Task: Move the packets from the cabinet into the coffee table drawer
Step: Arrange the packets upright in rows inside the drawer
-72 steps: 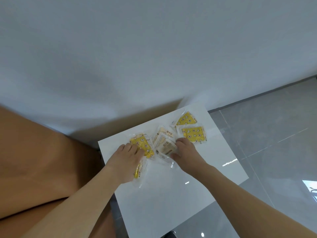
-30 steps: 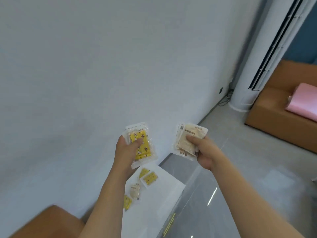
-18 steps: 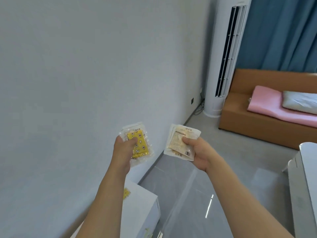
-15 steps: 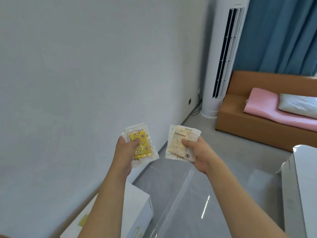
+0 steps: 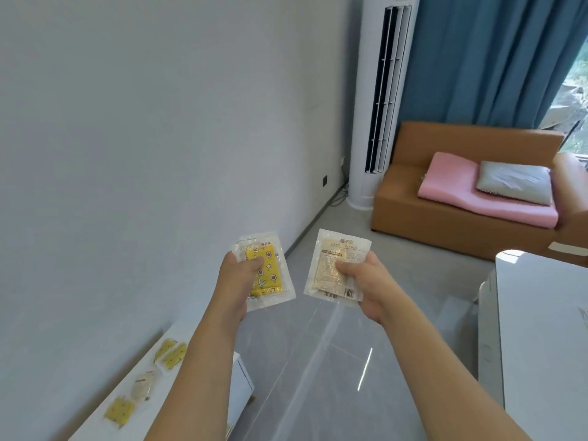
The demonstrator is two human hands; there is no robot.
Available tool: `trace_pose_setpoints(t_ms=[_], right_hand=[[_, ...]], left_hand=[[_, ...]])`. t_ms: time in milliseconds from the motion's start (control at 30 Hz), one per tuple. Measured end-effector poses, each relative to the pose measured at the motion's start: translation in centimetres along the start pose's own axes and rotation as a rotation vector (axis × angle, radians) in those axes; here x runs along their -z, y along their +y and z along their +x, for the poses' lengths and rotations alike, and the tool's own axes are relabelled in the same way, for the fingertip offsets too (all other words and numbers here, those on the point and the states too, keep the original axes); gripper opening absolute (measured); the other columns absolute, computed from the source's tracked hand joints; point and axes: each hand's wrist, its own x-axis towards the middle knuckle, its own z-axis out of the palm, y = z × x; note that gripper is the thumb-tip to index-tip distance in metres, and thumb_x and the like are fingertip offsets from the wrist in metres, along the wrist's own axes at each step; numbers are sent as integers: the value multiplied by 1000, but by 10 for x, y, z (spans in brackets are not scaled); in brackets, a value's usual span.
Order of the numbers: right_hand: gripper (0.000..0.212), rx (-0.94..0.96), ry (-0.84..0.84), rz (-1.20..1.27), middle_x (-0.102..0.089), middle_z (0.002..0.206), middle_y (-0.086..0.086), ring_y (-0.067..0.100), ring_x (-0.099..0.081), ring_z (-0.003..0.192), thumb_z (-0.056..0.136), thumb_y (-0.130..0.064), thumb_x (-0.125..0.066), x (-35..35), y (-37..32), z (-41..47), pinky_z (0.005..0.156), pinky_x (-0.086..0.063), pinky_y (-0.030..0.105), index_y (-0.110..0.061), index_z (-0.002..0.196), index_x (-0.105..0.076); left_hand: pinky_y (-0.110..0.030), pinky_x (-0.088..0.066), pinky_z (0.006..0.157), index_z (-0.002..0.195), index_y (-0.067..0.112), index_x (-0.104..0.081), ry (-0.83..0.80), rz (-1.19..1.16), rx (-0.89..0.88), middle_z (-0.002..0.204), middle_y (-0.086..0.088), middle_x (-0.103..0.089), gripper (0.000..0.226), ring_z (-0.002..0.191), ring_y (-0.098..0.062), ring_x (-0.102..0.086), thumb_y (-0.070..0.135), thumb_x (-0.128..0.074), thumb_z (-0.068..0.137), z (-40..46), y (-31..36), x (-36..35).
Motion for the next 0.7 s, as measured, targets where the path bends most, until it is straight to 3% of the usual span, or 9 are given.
trace_pose_setpoints(t_ms=[167,367,533,700], right_hand=[[42,52,17,8,-71,110,8,28,-71,94,87,3,-64,98,-30,-17,69,-60,43,-16,122,-50],[45,97,26,-12,-72,108,9,27,-73,90,84,3,-68,224,-67,-48,71,-60,45,-16,121,-52],[43,118,49,-55,-73,105,4,23,-73,88,84,2,-69,274,-75,-72,73,-60,45,-23,116,-54],[43,136,123,-53,-73,102,0,22,-72,90,85,1,-67,314,-77,-89,73,-60,43,-26,114,-52]], left_hand=[[-31,-54,56,122,21,-56,-17,-3,-39,106,-3,-70,30,89,-22,-70,14,-63,94,-45,0,-84],[-43,-60,68,117,20,-58,-66,-4,-16,106,-6,-72,28,91,-27,-72,10,-64,92,-118,-15,-194],[-42,-60,65,105,25,-58,-78,-15,-39,101,-3,-73,23,86,-25,-73,9,-65,91,-153,-14,-236],[-45,-61,68,113,23,-57,-112,2,-22,103,-4,-73,27,88,-26,-73,10,-65,91,-171,-22,-273]])
